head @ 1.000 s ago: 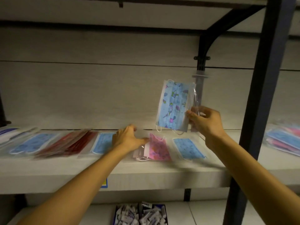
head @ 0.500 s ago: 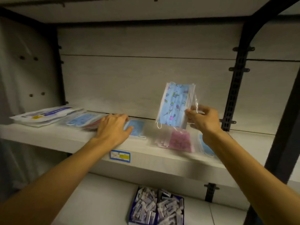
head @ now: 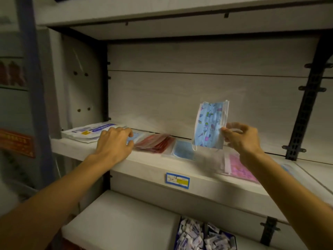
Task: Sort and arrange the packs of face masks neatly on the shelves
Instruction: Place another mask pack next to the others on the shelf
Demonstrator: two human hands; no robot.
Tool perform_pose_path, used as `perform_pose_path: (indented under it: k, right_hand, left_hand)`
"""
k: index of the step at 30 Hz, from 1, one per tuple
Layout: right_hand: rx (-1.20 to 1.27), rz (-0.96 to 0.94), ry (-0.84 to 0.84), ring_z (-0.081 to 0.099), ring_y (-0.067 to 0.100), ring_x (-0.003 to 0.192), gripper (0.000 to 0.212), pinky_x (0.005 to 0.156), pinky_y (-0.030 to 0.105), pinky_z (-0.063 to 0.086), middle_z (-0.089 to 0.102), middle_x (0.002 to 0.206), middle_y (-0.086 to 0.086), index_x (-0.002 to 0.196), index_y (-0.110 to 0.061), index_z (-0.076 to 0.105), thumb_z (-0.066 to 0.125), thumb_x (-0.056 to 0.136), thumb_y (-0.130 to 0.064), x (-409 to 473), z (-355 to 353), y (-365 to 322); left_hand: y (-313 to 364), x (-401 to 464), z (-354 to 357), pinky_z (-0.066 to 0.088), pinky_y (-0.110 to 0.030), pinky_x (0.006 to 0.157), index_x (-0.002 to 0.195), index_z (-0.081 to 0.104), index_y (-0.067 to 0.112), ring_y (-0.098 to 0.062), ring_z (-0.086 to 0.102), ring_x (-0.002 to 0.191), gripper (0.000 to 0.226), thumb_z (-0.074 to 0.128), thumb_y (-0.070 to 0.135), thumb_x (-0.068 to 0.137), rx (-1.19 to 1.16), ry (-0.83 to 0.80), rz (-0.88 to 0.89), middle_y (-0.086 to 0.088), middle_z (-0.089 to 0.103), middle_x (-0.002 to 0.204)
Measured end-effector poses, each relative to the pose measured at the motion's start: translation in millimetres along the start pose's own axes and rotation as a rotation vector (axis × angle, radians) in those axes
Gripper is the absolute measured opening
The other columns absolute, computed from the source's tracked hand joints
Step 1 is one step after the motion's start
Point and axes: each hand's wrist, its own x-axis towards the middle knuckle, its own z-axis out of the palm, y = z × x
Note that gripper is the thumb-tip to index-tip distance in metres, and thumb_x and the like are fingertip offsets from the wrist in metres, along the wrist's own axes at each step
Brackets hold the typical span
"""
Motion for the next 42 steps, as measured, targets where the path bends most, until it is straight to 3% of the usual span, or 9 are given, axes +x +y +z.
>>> perform_pose_path:
  k: [7, 13, 17, 20, 25, 31, 36, 42]
  right_hand:
    - [0.031, 0.006, -0.021, 0.058, 0.019, 0.066, 0.012, 0.073, 0.038, 0.052, 0.065, 0.083, 0.011, 0.093, -0.009, 0.064, 0.072, 0.085, -0.015, -20, 88, -17]
    - [0.02, 0.007, -0.05, 0.061, 0.012, 0.065, 0.014, 0.056, 0.022, 0.048, 0.064, 0.08, 0.004, 0.098, -0.007, 0.062, 0.068, 0.087, -0.014, -42, 160, -20]
    - [-0.056, 0.029, -0.077, 0.063, 0.016, 0.067, 0.018, 0.056, 0.026, 0.051, 0.068, 0.088, 0.011, 0.099, -0.008, 0.062, 0.071, 0.085, -0.014, -40, 201, -18]
    - [-0.102, 0.064, -0.112, 0.069, 0.026, 0.075, 0.024, 0.07, 0.042, 0.059, 0.069, 0.089, 0.014, 0.102, -0.007, 0.063, 0.075, 0.082, -0.015, -32, 230, -12]
    - [-0.144, 0.064, -0.155, 0.067, 0.026, 0.07, 0.025, 0.072, 0.046, 0.059, 0.069, 0.075, 0.008, 0.1, -0.006, 0.064, 0.077, 0.08, -0.015, -5, 278, 3]
    - [-0.435, 0.052, -0.226, 0.067, 0.026, 0.078, 0.035, 0.071, 0.037, 0.056, 0.072, 0.088, 0.011, 0.106, -0.012, 0.059, 0.077, 0.078, -0.02, 25, 322, 27]
    - [-0.897, -0.049, -0.294, 0.059, 0.031, 0.104, 0.056, 0.085, 0.041, 0.052, 0.061, 0.115, 0.009, 0.12, -0.011, 0.053, 0.07, 0.08, -0.046, 28, 324, 33]
    - [-1.06, -0.176, -0.225, 0.057, 0.036, 0.107, 0.058, 0.087, 0.041, 0.05, 0.063, 0.114, 0.014, 0.121, -0.011, 0.054, 0.064, 0.083, -0.054, 33, 301, 16]
  left_hand:
    - [-84, 16, -11, 0.039, -0.035, 0.088, 0.116, 0.061, 0.02, -0.025, 0.055, 0.104, 0.028, 0.054, 0.03, 0.091, 0.091, 0.027, 0.077, -0.004, 0.064, 0.117]
    - [-142, 23, 1, 0.043, -0.036, 0.091, 0.117, 0.062, 0.022, -0.022, 0.058, 0.101, 0.03, 0.056, 0.034, 0.09, 0.07, 0.003, 0.098, -0.003, 0.065, 0.119]
    - [-161, 36, 11, 0.042, -0.034, 0.089, 0.117, 0.061, 0.021, -0.022, 0.058, 0.101, 0.029, 0.055, 0.034, 0.091, 0.029, 0.018, 0.132, -0.003, 0.064, 0.119]
    - [-169, 51, 18, 0.039, -0.032, 0.087, 0.116, 0.061, 0.021, -0.021, 0.057, 0.099, 0.028, 0.053, 0.033, 0.092, 0.023, 0.055, 0.151, -0.002, 0.065, 0.114]
    - [-190, 80, 33, 0.04, -0.031, 0.084, 0.116, 0.061, 0.023, -0.019, 0.058, 0.095, 0.028, 0.052, 0.033, 0.091, 0.045, 0.071, 0.171, 0.001, 0.066, 0.108]
    - [-205, 111, 51, 0.042, -0.032, 0.088, 0.116, 0.06, 0.025, -0.018, 0.058, 0.097, 0.028, 0.053, 0.036, 0.092, 0.025, 0.048, 0.153, 0.002, 0.066, 0.109]
    - [-207, 127, 64, 0.042, -0.031, 0.087, 0.115, 0.061, 0.022, -0.02, 0.057, 0.098, 0.027, 0.052, 0.033, 0.092, 0.018, 0.044, 0.178, 0.001, 0.065, 0.109]
    - [-192, 144, 66, 0.038, -0.031, 0.089, 0.116, 0.06, 0.021, -0.021, 0.053, 0.105, 0.027, 0.048, 0.031, 0.093, -0.007, 0.013, 0.207, 0.0, 0.063, 0.116]
